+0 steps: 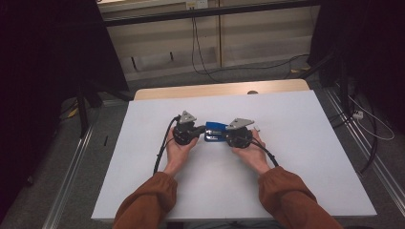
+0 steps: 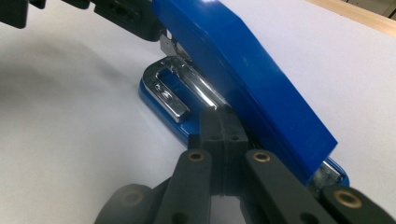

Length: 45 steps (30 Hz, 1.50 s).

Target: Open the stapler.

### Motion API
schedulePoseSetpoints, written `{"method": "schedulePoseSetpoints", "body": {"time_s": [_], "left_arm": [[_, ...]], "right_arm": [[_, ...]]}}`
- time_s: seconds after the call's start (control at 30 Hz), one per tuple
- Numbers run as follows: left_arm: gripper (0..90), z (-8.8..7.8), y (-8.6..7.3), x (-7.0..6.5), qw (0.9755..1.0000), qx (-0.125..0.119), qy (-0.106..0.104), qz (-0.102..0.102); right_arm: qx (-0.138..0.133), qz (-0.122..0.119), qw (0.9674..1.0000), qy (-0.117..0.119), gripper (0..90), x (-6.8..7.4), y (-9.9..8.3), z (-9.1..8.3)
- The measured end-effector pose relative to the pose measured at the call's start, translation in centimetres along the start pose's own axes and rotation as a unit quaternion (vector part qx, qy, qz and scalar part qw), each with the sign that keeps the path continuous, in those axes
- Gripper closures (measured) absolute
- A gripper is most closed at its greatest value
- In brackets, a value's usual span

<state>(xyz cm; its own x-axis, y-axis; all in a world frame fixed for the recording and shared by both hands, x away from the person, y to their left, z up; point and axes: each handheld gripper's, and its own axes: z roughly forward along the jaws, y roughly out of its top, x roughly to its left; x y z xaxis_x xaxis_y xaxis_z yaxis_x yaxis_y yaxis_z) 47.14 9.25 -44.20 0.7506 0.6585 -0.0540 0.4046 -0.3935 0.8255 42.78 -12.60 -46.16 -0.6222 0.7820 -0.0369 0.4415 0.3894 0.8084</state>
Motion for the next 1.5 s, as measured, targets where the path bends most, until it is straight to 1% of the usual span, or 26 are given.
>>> {"method": "schedulePoseSetpoints", "body": {"time_s": [0.07,0.1,0.13,0.17,0.2,0.23,0.27,0.33,0.47,0.67,0.83,0.87,0.93,1.03,1.1,1.13,1.17,1.2,1.43,1.47,1.5], "left_arm": [[90.0,0.0,0.1,-0.2,0.9999,-0.002,0.007,0.007],[90.0,0.0,0.1,-0.2,0.9999,-0.002,0.007,0.007],[90.0,0.0,0.1,-0.2,0.9999,-0.001,0.008,0.010],[90.0,0.0,0.1,-0.2,0.9999,-0.001,0.008,0.010],[90.0,-0.1,0.2,-0.3,0.9999,-0.007,0.007,0.005],[90.0,-0.1,0.2,-0.3,0.9999,-0.007,0.007,0.005],[90.0,-0.2,0.4,-0.3,0.9999,-0.014,0.004,0.001],[90.0,-0.3,0.5,-0.3,0.9998,-0.019,0.003,0.003],[90.0,-0.3,0.6,-0.3,0.9998,-0.022,-0.001,-0.001],[90.0,-0.5,0.9,-0.4,0.9996,-0.030,-0.003,-0.002],[90.0,-0.6,1.1,-0.7,0.9994,-0.034,0.003,0.001],[90.0,-0.6,1.2,-0.7,0.9993,-0.036,0.001,-0.002],[90.0,-0.7,1.3,-0.9,0.9993,-0.037,0.004,0.006],[90.0,-0.7,1.4,-1.0,0.9992,-0.040,0.002,0.006],[90.0,-0.8,1.6,-1.0,0.9992,-0.039,-0.001,0.008],[90.0,-1.1,1.9,-1.2,0.9992,-0.037,-0.008,0.009],[90.0,-1.1,1.9,-1.2,0.9992,-0.037,-0.008,0.009],[90.0,-1.3,2.1,-1.4,0.9993,-0.032,-0.007,0.018],[90.0,-1.2,2.2,-1.3,0.9991,-0.040,-0.011,0.008],[90.0,-1.2,2.4,-1.5,0.9990,-0.043,-0.011,0.003],[90.0,-1.2,2.5,-1.6,0.9991,-0.042,-0.008,0.005]], "right_arm": [[0.002,0.001,1.0000,-0.002,90.0,0.0,0.1,0.0],[0.002,0.001,1.0000,-0.002,90.0,0.0,0.1,0.0],[0.005,-0.009,0.9999,-0.009,90.0,0.3,0.2,0.0],[0.005,-0.009,0.9999,-0.009,90.0,0.3,0.2,0.0],[0.005,-0.009,0.9999,-0.010,90.0,0.4,0.2,0.1],[0.005,-0.009,0.9999,-0.010,90.0,0.4,0.2,0.1],[0.002,-0.003,1.0000,-0.007,90.0,0.3,0.2,0.1],[0.002,-0.001,1.0000,-0.006,90.0,0.3,0.1,0.1],[0.003,-0.004,1.0000,-0.004,90.0,0.2,0.2,0.1],[0.002,-0.003,1.0000,-0.003,90.0,0.2,0.2,0.1],[0.002,-0.001,1.0000,-0.002,90.0,0.2,0.2,0.1],[0.002,0.002,1.0000,-0.002,90.0,0.1,0.2,0.1],[0.001,0.003,1.0000,-0.002,90.0,0.1,0.1,0.1],[0.002,0.003,1.0000,-0.003,90.0,0.2,0.2,0.1],[0.002,0.000,1.0000,-0.004,90.0,0.2,0.2,0.1],[0.004,-0.003,1.0000,-0.004,90.0,0.2,0.2,0.1],[0.004,-0.003,1.0000,-0.004,90.0,0.2,0.2,0.1],[0.003,-0.003,1.0000,-0.004,90.0,0.2,0.2,0.1],[0.003,-0.001,1.0000,-0.005,90.0,0.2,0.2,0.1],[0.002,-0.001,1.0000,-0.004,90.0,0.2,0.2,0.1],[0.002,-0.001,1.0000,-0.004,90.0,0.2,0.2,0.1]]}}
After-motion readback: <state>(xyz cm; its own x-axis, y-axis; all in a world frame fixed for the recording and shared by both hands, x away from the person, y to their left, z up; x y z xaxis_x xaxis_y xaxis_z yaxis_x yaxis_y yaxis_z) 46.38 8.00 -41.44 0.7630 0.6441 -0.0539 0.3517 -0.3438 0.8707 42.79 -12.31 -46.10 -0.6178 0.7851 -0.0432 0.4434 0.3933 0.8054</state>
